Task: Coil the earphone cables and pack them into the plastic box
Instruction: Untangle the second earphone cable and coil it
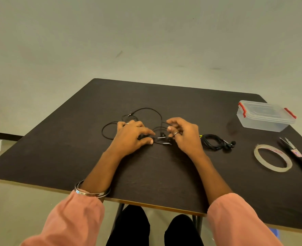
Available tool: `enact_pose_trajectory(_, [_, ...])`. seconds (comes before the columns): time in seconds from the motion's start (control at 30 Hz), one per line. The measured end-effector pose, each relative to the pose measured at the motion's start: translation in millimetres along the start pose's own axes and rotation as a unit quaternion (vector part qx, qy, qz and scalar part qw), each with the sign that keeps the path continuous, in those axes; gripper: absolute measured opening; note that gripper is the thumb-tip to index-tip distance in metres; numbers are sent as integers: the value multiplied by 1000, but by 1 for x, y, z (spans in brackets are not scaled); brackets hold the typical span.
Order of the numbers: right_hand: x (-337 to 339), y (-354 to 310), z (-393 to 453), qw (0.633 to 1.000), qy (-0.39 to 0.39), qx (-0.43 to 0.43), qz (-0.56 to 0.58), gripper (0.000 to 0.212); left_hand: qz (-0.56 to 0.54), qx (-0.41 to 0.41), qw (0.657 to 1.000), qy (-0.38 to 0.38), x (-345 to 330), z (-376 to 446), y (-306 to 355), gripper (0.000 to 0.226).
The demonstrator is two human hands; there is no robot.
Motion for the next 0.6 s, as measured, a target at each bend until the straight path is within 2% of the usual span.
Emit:
enact_pose_trajectory(0.1, [11, 4, -2, 995, 67, -37, 69, 19, -11, -5, 1000, 3, -1, 0, 1, 19])
enact_pose_trajectory(0.2, [18, 7, -1, 992, 98, -42, 64, 16, 7, -13, 1000, 27, 0, 0, 2, 17])
enact_pose_trajectory(0.37, [16, 0, -1, 994, 93, 15, -57, 16, 32, 12, 996, 88, 3, -1, -4, 13])
enact_pose_trajectory(0.43, [16, 0, 0, 990, 90, 27, -107, 17, -31, 59, 987, 145, 15, -3, -11, 11])
enact_pose_trajectory(0.5, [17, 2, 0, 986, 90, 22, -140, 18, -130, 108, 962, 216, 30, -7, -24, 12])
enact_pose_trajectory(0.6, [20, -2, -1, 972, 99, 39, -209, 23, -298, 192, 885, 301, 43, -18, -47, 13])
Point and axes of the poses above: each hand's wrist, its own z-axis towards the middle knuckle, its own x-axis out of the back of the hand, y = z × x, the point moved 8 cm from there along z, towards the middle knuckle, and after that the axes turned 4 degrees about x, right-handed, at the moved point
